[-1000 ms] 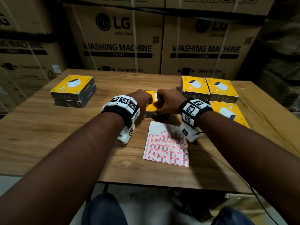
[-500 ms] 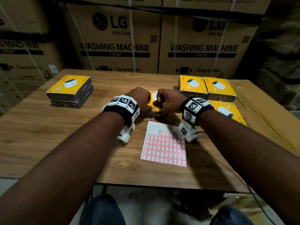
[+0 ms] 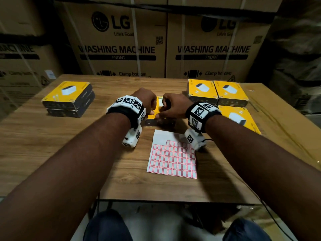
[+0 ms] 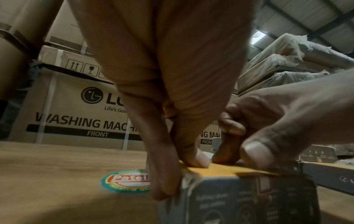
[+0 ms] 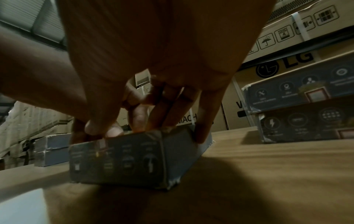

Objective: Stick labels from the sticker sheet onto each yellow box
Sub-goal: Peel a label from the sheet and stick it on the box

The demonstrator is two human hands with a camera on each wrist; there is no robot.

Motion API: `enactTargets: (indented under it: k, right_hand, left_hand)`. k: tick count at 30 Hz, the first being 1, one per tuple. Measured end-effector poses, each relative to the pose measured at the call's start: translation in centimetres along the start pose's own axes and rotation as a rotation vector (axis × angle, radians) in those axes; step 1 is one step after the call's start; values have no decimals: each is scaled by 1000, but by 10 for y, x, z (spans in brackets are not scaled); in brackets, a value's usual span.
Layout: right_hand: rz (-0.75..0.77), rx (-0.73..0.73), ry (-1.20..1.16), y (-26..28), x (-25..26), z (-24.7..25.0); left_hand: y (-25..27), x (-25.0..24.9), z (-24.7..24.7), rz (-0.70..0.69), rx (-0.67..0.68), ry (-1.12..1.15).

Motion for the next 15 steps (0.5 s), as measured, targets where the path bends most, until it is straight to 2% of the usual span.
enactTargets:
  k: [7, 15]
  right_hand:
    - [-47, 18, -115, -11, -9, -5]
    - [-80, 30, -64, -11, -7, 1]
  left_hand:
    - [1, 2, -1, -37, -14, 31]
    - [7, 2, 0, -74, -27, 34]
Point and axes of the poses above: each hand's wrist, its own y-axis away from the middle knuckle, its own z-axis out of the back of the hand, x = y × z, the point moved 7 cm from there along -y, towards the middle knuckle, and after that the axes turned 8 degrees about z, right-handed, at the moved point
